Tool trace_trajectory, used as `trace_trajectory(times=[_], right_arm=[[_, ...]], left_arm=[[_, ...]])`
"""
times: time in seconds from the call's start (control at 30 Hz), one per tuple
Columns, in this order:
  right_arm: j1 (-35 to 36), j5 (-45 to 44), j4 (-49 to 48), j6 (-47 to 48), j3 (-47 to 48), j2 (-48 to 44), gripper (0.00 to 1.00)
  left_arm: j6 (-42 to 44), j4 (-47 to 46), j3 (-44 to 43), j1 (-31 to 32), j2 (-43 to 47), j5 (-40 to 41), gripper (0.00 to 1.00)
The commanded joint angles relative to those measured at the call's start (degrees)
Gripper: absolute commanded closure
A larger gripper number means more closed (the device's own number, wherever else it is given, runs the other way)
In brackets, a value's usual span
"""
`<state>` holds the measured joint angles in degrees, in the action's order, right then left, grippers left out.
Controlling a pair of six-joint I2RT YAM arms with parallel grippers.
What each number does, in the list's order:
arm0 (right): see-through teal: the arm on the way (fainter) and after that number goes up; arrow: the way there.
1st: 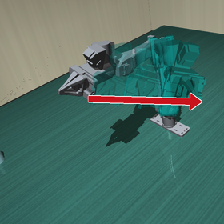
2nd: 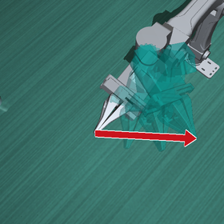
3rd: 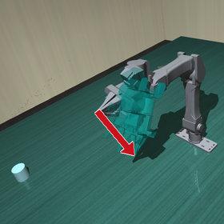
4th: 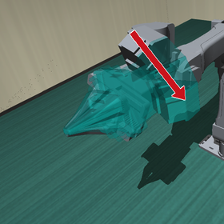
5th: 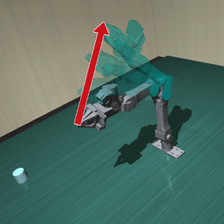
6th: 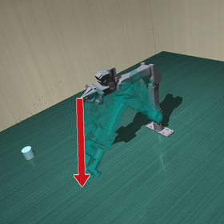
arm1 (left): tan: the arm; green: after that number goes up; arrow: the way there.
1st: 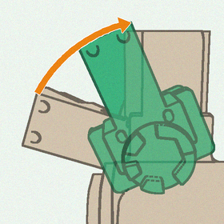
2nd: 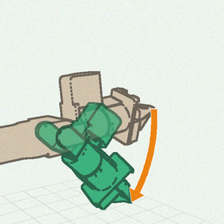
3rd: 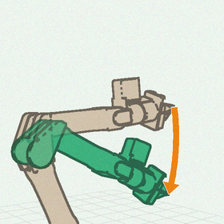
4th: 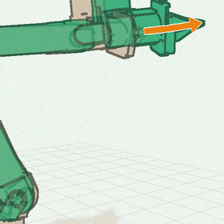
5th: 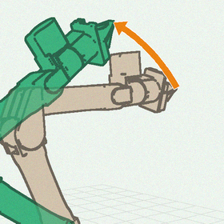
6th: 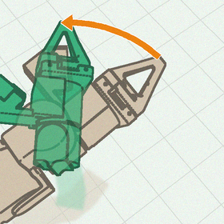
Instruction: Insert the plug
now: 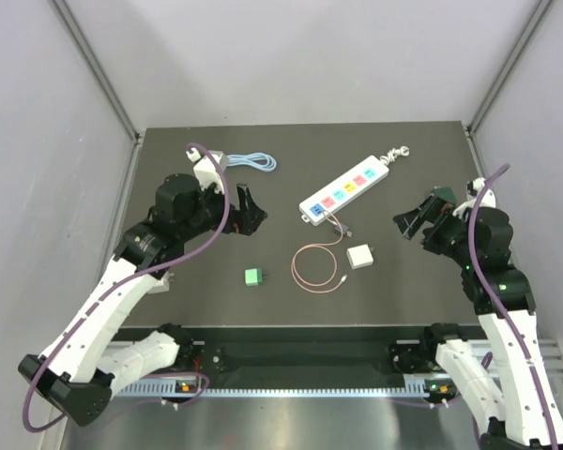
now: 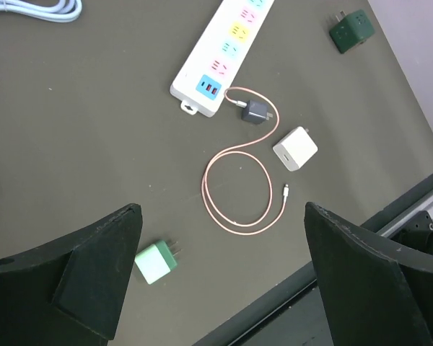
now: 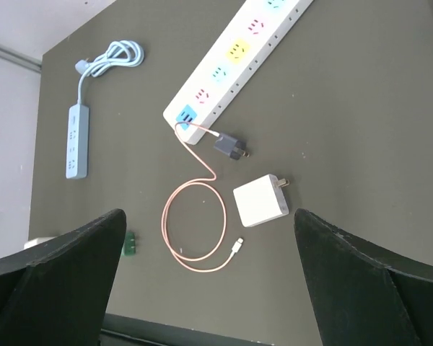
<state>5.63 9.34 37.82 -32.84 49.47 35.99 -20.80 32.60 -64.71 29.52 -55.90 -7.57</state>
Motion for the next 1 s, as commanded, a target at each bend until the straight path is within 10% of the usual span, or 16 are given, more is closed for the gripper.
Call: trace_trajectory(times=[0.0, 0.6, 0.97], right_arm=[[0.61, -2.48, 0.23, -1.7, 0.54, -0.92, 0.0], [-8.43, -32.44, -6.61, -9.87, 8.26, 30.35, 0.0], [-18.02, -26.4, -12.77, -14.0, 19.95, 51.89, 0.03]], left_arm=[[1.02, -2.1, -1.92, -0.07, -0.88, -1.65, 0.02], [5.33, -7.99, 12.31, -0.07, 4.04, 8.98, 0.02], [5.59, -6.85, 12.41, 0.01, 4.92, 10.47, 0.02]])
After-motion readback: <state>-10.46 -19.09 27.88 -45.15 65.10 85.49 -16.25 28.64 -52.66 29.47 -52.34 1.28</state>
